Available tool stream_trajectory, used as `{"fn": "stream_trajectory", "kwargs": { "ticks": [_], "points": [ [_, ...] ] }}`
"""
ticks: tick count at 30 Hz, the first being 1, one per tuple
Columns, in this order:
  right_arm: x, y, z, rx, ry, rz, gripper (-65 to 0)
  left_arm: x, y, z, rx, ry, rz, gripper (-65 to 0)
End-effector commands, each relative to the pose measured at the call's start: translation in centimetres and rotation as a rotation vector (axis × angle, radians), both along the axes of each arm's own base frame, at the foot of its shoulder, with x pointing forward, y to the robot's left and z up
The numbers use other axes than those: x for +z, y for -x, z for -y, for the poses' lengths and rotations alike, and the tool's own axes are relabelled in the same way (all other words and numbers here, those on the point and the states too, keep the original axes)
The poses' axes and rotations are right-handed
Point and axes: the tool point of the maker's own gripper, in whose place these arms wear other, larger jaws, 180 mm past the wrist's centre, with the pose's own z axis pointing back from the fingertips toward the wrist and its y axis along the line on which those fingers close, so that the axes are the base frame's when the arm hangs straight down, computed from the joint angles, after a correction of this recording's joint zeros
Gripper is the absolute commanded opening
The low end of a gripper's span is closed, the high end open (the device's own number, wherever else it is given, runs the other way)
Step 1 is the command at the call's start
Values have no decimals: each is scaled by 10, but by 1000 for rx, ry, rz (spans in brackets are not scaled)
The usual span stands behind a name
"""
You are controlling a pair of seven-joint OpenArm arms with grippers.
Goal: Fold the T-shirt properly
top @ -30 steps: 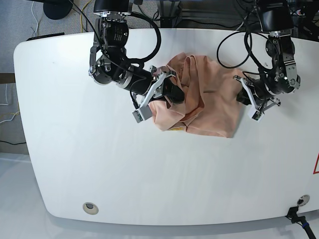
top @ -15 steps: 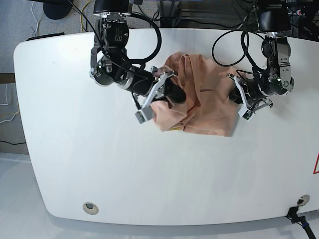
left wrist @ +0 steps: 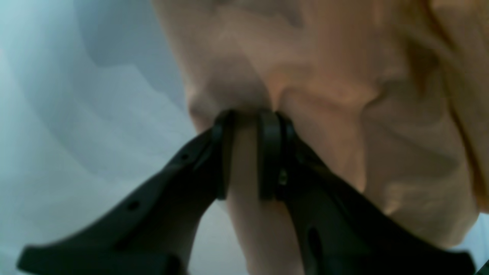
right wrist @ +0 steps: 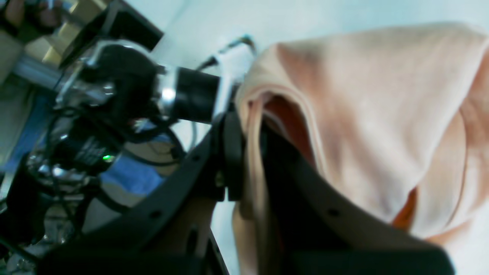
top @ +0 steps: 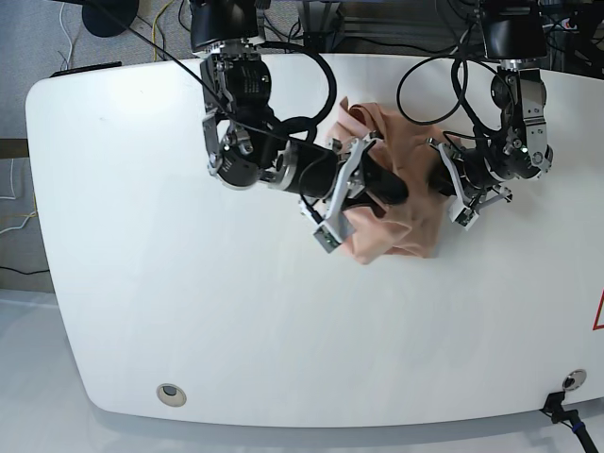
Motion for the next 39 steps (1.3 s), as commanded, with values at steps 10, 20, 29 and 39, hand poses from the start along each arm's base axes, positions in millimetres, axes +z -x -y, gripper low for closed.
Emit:
{"fn": "stream_trajectory", "kwargs": {
  "ticks": [10,20,29,39],
  "points": [
    [19,0,-56,145,-69,61,-650,10,-9,13,-2,42,40,-555],
    [10,-3,-75,207,-39,56,-650,11,-11,14,-2,43,44,-555],
    [2,-8,-89,185,8,-20,-392,14,-13,11,-1,38,54,-555],
    [21,-26,-89,184,16,49,-380,49,-31,-70,115,-80,142,-555]
  ]
}}
